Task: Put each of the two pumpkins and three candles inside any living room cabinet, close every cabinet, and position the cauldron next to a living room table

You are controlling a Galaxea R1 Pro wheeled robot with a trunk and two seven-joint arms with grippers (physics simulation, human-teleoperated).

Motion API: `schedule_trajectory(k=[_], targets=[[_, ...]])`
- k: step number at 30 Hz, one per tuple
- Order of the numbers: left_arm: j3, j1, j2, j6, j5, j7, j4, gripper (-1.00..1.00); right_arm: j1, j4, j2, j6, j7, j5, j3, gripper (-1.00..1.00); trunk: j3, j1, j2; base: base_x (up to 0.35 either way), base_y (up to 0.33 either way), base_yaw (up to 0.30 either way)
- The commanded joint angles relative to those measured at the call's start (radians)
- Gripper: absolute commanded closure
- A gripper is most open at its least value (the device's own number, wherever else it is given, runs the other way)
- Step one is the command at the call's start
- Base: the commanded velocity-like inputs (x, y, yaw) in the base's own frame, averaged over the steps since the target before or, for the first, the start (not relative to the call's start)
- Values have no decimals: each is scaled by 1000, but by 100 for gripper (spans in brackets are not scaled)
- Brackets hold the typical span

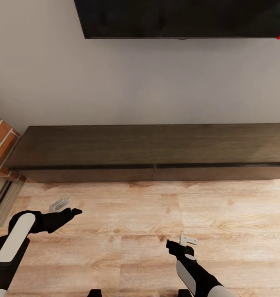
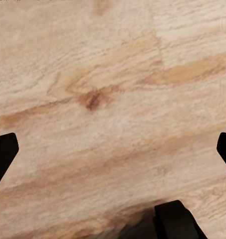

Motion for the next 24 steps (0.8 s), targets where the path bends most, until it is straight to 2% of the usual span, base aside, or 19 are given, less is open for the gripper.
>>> schedule_trajectory(k=[1,6,13,15,16,21,24], targets=[[1,-1,1,2,15,10,-1,-100,-1,-1,-1,-3,-8,-11,8,-100,-4,4,-8,0,0,0],[-1,-1,1,2,22,10,0,-100,-1,-2,-4,-3,-10,-12,7,-100,-19,23,-43,0,0,0],[-1,-1,2,3,23,10,-2,-100,-1,-12,-5,-39,2,-15,5,-100,-19,23,-43,0,0,0],[-1,0,2,3,23,10,-2,-100,0,-15,-4,-48,39,-21,2,-100,-19,23,-43,0,0,0],[-1,0,2,4,24,10,-3,-100,0,-16,-3,-51,81,-33,-5,-100,-19,23,-43,0,0,0],[-1,1,3,4,28,10,-5,-100,-1,-17,-3,-48,330,-141,-56,-100,-26,31,-57,0,0,0],[-1,1,3,4,47,10,-7,-100,-2,-18,-4,-55,399,-171,-67,-100,-35,42,-78,0,0,0]])
